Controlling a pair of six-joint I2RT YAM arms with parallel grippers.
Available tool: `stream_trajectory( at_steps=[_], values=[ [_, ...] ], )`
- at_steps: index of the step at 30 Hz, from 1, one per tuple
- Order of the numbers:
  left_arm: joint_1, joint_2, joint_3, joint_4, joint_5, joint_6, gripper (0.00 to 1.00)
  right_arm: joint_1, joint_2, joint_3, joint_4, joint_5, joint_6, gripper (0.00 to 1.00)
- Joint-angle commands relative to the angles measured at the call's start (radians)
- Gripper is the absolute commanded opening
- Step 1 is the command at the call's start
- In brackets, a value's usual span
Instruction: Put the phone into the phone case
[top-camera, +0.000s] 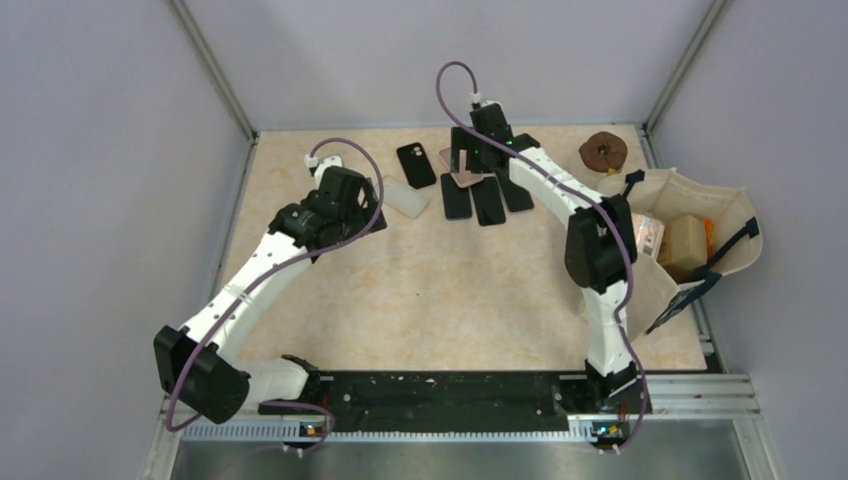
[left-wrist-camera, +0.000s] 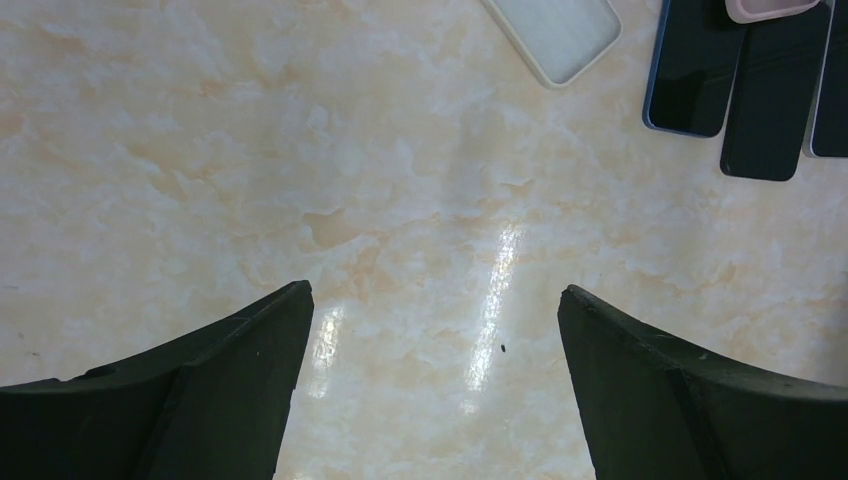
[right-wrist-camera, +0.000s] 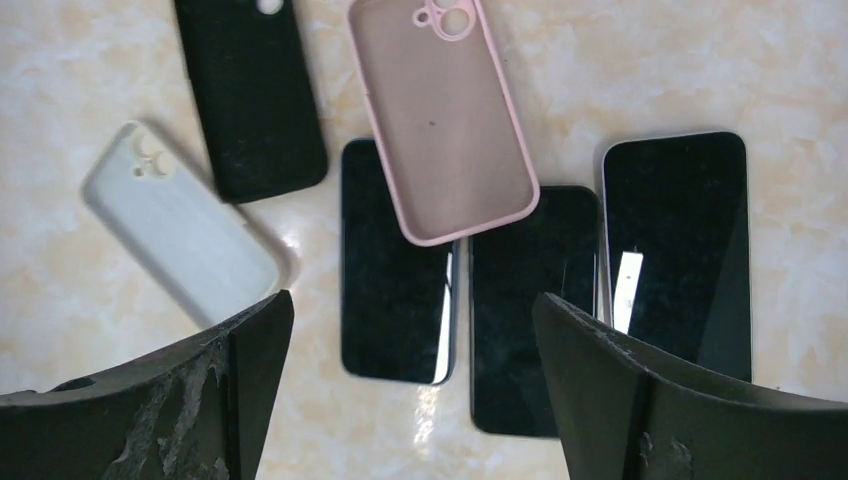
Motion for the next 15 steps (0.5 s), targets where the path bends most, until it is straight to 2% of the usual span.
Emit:
stream_trajectory(
  at_steps=[1,7,15],
  values=[
    [0.031,-0.022,-0.010,0.009,0.049,0.021,0.97,-0.019,0.114,0.139,-0.050,-0.027,-0.085,0.89],
    [0.053,-0.027,-0.014,0.015,0.084,0.028,0.97,-0.048,0.266,0.278,-0.103,-0.032,-0.113,0.84],
    [0.062,-0.016,-0.028,0.029,0.111,0.024,0.97,-0.053,0.370,0.339,-0.106,-0.026,-0.146,0.81]
  ],
)
